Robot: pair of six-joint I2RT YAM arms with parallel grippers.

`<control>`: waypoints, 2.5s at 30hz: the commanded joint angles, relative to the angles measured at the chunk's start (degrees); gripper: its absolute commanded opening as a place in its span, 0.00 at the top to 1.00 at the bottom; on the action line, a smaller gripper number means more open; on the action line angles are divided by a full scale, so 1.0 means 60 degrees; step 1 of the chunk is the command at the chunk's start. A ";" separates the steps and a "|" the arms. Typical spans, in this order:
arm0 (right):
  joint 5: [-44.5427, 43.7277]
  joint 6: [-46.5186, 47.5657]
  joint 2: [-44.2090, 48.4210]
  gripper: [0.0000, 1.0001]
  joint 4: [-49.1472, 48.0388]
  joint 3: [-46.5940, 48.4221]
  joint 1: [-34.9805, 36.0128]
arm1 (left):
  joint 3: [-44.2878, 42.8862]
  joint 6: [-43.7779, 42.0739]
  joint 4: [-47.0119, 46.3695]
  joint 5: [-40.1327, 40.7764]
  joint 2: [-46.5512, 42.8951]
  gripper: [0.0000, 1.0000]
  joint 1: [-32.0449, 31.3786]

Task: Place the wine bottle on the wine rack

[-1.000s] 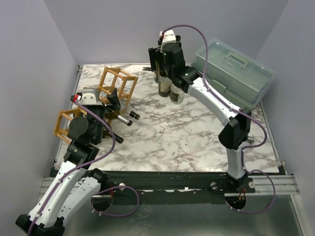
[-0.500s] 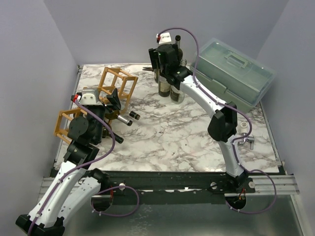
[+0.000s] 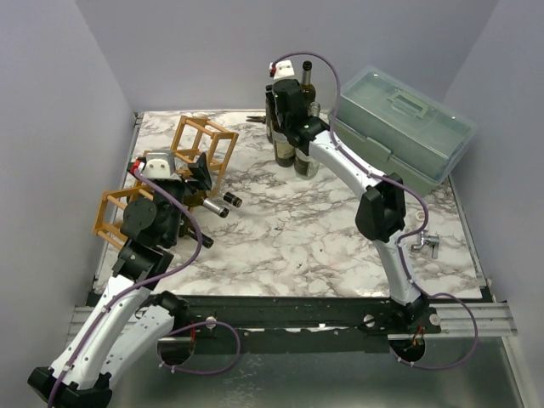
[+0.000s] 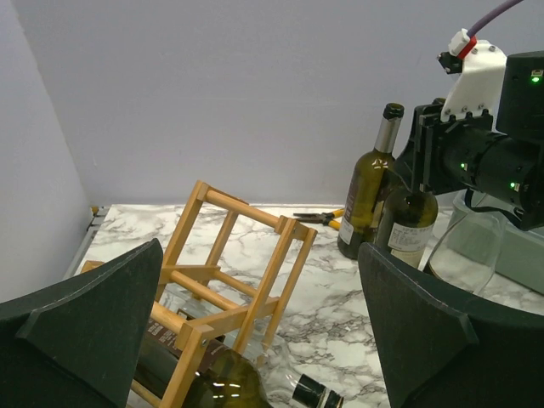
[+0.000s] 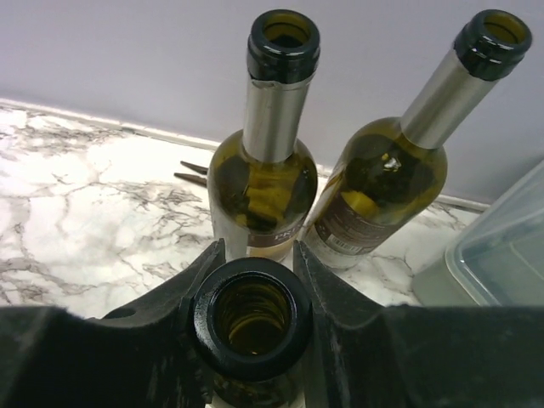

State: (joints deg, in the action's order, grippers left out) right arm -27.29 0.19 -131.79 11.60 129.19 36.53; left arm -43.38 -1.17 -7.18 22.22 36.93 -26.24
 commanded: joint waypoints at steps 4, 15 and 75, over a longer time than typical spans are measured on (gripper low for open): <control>0.2119 -0.0141 0.1603 0.95 -0.0862 -0.1786 0.0113 | -0.0051 0.0106 0.0053 -0.0498 0.0312 0.01 0.0052; 0.4259 -0.0726 0.5310 1.00 -0.1076 -0.5846 0.0722 | -0.0135 0.0465 0.0112 -0.1691 0.1169 0.01 0.0052; 0.3963 -0.4009 1.3226 0.34 0.2114 -1.1543 0.0721 | -0.0623 -0.3089 0.1846 -0.3975 0.4693 1.00 -0.4170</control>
State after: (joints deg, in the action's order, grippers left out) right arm -5.28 -34.00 -53.82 17.23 58.02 40.80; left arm -47.22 -13.39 4.49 -6.66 68.60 -49.58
